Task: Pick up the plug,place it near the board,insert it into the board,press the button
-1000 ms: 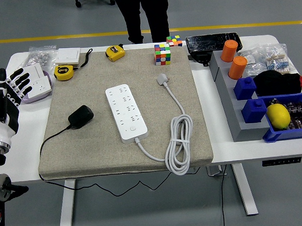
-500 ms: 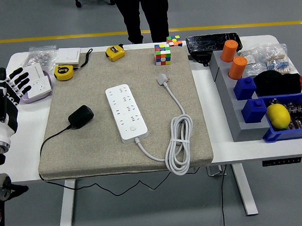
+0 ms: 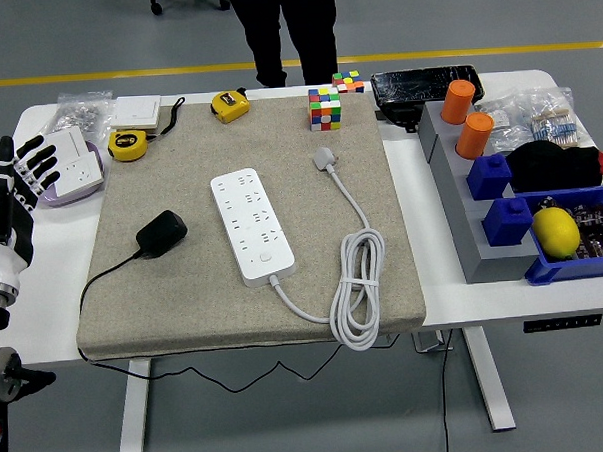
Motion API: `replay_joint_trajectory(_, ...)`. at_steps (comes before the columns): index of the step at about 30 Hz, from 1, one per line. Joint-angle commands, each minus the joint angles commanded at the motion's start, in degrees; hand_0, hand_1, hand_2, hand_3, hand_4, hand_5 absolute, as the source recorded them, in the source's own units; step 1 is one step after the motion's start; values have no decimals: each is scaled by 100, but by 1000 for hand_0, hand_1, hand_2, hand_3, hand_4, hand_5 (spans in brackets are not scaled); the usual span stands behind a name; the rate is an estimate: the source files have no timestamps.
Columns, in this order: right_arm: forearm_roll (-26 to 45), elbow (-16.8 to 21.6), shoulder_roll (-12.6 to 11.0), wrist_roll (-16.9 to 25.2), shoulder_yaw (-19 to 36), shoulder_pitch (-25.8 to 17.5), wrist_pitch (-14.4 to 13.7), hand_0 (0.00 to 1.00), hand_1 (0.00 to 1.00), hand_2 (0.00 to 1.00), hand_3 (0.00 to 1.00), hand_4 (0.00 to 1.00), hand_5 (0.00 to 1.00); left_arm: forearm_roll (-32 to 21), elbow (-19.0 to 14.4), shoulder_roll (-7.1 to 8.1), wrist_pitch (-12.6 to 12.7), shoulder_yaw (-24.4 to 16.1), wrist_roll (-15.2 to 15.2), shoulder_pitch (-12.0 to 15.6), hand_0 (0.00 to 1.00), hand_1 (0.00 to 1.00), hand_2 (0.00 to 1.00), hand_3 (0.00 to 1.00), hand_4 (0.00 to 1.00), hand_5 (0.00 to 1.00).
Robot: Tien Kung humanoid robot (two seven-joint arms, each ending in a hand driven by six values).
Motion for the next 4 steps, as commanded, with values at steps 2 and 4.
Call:
replay_joint_trajectory(2,2,0,0,-1,-1,-3,-1,962,930,858,840,998,953,4,6,0,3,-1,2,0,802,830,795,790,998,971)
replay_joint_trajectory(4,11,0,2,3,-6,-7,-1,962,930,858,840,998,953,9,7,0,2,-5,5,7,802,830,795,790,998,971)
